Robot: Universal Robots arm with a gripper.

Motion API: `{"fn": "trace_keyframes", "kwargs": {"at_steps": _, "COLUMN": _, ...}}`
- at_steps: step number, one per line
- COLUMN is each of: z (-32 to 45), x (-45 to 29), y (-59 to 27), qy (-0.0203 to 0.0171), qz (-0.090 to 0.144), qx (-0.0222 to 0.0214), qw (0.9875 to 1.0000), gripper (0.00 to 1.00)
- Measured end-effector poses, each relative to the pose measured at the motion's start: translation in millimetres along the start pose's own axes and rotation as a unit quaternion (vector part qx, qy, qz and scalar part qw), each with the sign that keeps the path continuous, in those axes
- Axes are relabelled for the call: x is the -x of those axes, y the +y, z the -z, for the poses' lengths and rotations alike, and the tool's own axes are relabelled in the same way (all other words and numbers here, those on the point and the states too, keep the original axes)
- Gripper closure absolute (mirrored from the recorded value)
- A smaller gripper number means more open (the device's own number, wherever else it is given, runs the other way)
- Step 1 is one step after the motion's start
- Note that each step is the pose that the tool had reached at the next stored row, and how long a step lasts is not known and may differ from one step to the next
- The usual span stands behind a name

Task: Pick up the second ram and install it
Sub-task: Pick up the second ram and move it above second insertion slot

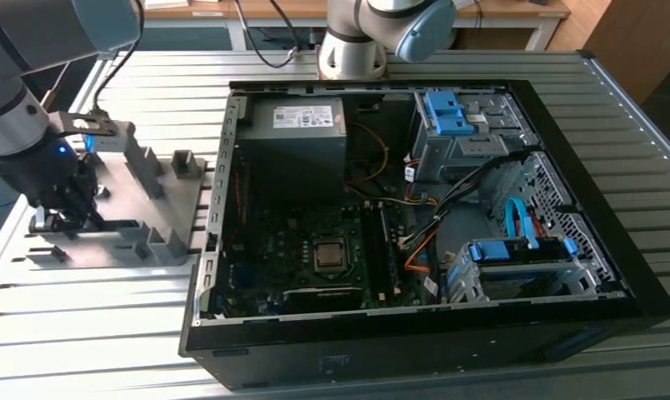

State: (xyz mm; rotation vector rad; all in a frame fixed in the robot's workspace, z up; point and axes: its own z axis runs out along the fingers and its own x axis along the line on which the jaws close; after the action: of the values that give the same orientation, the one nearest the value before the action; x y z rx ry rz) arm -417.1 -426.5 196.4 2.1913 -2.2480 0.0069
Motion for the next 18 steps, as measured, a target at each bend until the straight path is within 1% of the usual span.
{"fn": "trace_keyframes", "kwargs": {"at_steps": 3, "z": 10.2, "x": -0.1, "y": 0.0, "qy": -0.0025, "qz": 0.0, "qx": 0.0001, "qw": 1.0, "gripper": 0.86}}
{"fn": "trace_keyframes", "kwargs": {"at_steps": 6, "z": 20.2, "x": -0.1, "y": 0.0, "qy": -0.0041, "qz": 0.0, "qx": 0.0002, "qw": 1.0, "gripper": 0.86}}
{"fn": "trace_keyframes", "kwargs": {"at_steps": 8, "z": 25.5, "x": -0.1, "y": 0.0, "qy": -0.0055, "qz": 0.0, "qx": 0.0002, "qw": 1.0, "gripper": 0.86}}
{"fn": "trace_keyframes", "kwargs": {"at_steps": 18, "z": 41.6, "x": -0.2, "y": -0.1, "qy": -0.0073, "qz": 0.0, "qx": 0.0002, "qw": 1.0, "gripper": 0.86}}
